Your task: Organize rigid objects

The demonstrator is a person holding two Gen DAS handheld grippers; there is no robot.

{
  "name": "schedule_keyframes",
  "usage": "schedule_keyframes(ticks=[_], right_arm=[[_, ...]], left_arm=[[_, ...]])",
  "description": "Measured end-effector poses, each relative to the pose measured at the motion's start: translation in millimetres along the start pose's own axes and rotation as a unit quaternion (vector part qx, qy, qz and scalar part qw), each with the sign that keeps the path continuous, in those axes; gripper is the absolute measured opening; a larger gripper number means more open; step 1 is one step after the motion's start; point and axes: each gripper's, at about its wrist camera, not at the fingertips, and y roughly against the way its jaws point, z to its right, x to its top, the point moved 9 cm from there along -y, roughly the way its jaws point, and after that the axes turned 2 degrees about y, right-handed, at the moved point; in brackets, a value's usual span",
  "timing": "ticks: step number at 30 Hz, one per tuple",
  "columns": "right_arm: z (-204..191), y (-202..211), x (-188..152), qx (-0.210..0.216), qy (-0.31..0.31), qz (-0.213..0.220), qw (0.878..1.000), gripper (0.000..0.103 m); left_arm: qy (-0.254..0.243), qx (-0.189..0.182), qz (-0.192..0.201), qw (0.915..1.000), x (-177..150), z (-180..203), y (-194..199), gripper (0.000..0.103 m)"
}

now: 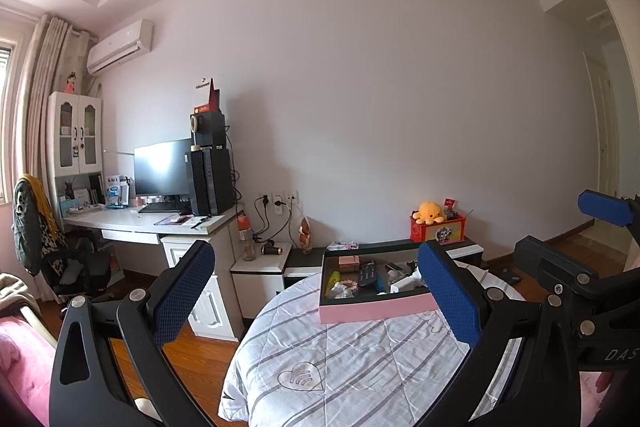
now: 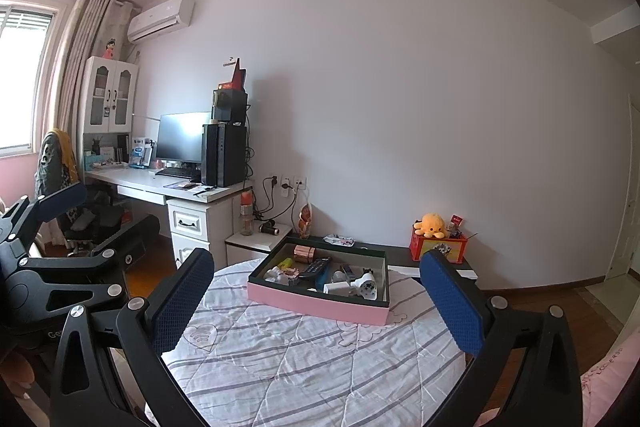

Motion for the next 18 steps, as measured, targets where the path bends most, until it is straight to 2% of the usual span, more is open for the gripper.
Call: schedule_keyframes(ticks=[18], right_arm=[[0.3, -0.8, 0.3, 0.0, 0.0, -0.001, 1.0, 0.103]], left_arm=[[0.0, 0.0, 0.003, 1.0, 3.1, -2.0, -0.2, 0.103]])
